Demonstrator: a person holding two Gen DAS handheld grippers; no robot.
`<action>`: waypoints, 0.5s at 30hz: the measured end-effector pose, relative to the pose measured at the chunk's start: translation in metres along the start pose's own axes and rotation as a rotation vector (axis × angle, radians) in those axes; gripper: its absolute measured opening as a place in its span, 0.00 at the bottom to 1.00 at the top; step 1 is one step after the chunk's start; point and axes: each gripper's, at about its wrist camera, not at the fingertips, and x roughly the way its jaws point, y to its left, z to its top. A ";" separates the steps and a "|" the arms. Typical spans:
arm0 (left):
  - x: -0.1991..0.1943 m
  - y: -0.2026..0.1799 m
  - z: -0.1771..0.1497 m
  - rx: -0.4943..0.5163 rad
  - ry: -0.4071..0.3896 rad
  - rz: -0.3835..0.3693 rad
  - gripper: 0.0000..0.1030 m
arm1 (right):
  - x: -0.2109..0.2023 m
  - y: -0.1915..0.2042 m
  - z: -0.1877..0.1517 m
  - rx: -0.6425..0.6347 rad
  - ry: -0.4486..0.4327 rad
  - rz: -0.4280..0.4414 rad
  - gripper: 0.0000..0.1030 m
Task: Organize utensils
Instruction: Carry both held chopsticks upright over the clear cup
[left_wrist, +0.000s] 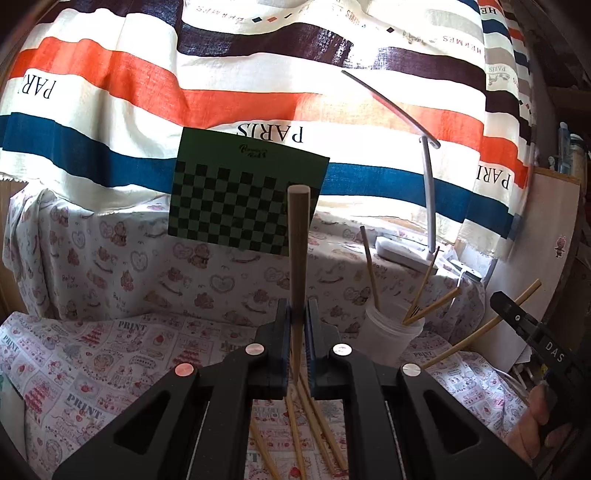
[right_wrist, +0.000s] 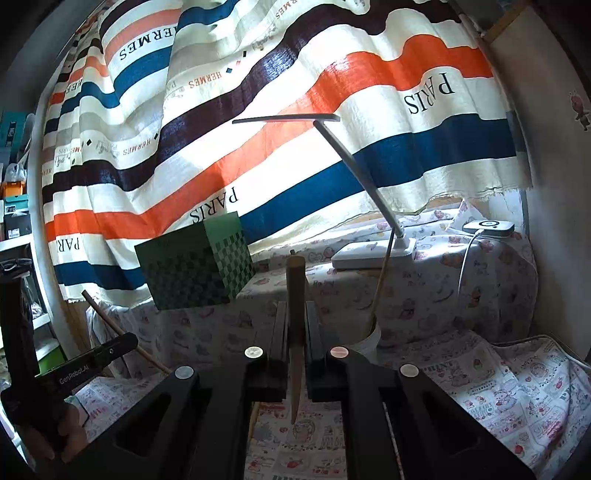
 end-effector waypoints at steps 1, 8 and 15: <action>-0.004 -0.003 0.001 -0.016 -0.010 -0.003 0.06 | -0.002 -0.003 0.003 0.019 -0.011 -0.020 0.07; -0.007 -0.055 0.033 0.061 -0.056 -0.069 0.06 | -0.014 -0.022 0.033 0.082 -0.068 -0.098 0.07; 0.014 -0.101 0.065 0.106 -0.059 -0.069 0.06 | -0.010 -0.046 0.070 0.141 -0.175 -0.110 0.07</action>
